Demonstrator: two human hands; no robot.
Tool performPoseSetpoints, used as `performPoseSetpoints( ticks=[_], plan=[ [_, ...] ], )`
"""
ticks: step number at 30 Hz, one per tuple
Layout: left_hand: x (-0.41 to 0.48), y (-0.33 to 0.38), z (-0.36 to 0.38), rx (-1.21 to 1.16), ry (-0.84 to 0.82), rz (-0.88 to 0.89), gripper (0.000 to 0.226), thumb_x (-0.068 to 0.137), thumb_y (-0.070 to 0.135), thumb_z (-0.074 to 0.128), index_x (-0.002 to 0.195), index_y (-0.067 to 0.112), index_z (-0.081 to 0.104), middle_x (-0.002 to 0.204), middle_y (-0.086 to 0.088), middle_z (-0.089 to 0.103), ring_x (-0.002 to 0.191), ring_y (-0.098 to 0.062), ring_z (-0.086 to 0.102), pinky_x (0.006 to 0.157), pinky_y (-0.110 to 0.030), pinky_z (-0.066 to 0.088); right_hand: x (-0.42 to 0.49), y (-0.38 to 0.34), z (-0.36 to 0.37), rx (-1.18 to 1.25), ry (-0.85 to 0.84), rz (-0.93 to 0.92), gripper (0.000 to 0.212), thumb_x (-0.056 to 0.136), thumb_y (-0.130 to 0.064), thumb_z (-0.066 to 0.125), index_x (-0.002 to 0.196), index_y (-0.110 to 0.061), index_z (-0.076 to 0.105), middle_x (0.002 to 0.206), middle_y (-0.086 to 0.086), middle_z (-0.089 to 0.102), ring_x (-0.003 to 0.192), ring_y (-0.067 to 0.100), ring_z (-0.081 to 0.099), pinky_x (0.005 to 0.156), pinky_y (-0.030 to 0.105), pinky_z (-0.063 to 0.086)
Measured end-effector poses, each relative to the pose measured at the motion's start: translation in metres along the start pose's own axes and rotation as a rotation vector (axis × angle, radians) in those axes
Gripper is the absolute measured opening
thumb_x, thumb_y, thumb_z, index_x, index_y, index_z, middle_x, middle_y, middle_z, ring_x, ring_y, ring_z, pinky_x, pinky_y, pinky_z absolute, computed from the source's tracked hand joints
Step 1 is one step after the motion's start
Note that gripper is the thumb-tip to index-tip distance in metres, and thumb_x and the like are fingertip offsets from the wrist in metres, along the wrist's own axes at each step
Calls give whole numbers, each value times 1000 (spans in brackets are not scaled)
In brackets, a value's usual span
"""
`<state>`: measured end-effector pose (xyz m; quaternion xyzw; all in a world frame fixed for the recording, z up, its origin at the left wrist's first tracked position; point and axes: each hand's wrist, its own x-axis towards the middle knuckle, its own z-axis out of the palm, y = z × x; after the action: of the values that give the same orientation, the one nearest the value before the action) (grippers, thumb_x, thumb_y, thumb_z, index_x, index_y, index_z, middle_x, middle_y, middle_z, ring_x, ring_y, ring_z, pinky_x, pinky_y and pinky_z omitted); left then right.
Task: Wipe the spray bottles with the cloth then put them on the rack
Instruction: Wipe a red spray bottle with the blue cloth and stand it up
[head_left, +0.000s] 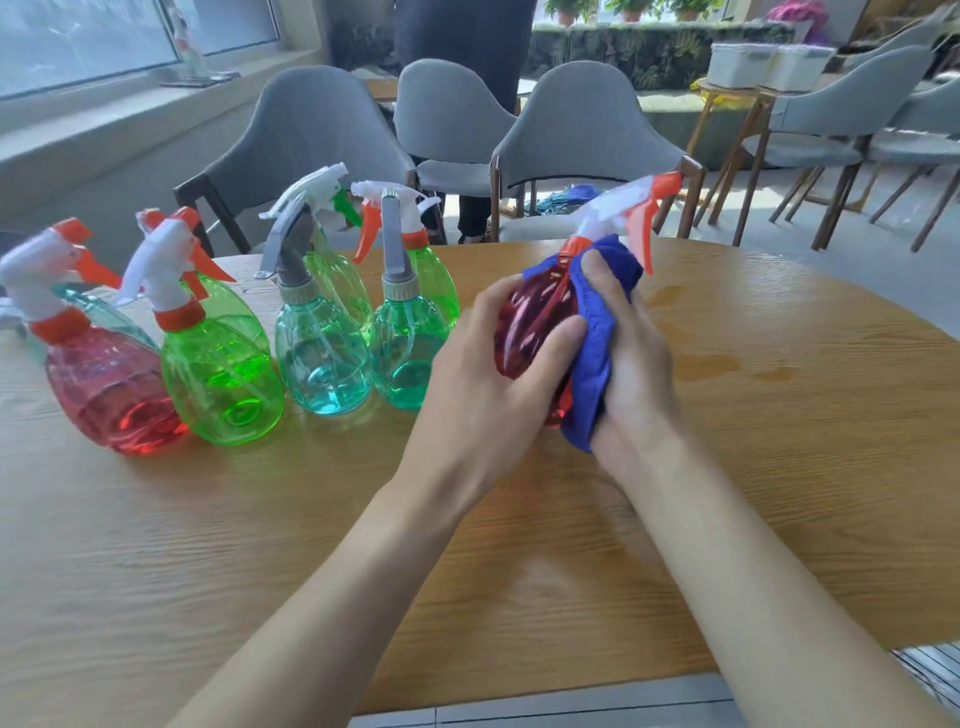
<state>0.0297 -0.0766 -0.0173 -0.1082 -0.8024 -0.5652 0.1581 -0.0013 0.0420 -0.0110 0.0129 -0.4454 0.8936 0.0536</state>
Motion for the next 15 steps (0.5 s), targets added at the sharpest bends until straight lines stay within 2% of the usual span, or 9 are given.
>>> performPoseSetpoints(
  ticks=[3,6,8,11,15],
  plan=[
    [4,4,-1,-39,92,-77,55,93,72,60,136,38,58,118,18,71,107,5,67,94,-25,55,-6,12,4,-99,-29,-52,26,105,-26,63,131,-22,60,104,4,74,98,21,72,90,43,58],
    [4,6,-6,-71,87,-98,69,85,80,57,139,38,56,118,19,71,105,7,68,92,-22,56,-10,17,7,-181,-44,-80,45,101,-33,68,142,-22,55,108,1,73,103,20,72,96,44,57],
    [1,8,-8,-125,49,-86,71,82,73,66,141,37,54,118,20,71,105,9,68,89,-16,55,-10,15,8,-181,-38,-90,53,96,-34,72,144,-22,54,115,5,74,110,26,73,100,49,58],
    [0,6,-8,-134,-33,-39,75,85,60,76,150,33,48,126,20,69,113,9,67,96,-18,55,-8,7,6,-139,13,-88,43,98,-27,76,137,-21,61,120,11,75,110,30,75,96,51,60],
    [3,-3,-8,-80,-159,-39,83,97,41,79,164,30,32,142,18,60,124,10,61,103,-12,48,-7,4,2,-96,69,-36,30,100,-29,73,130,-23,67,120,12,77,105,26,76,91,46,62]
  ],
)
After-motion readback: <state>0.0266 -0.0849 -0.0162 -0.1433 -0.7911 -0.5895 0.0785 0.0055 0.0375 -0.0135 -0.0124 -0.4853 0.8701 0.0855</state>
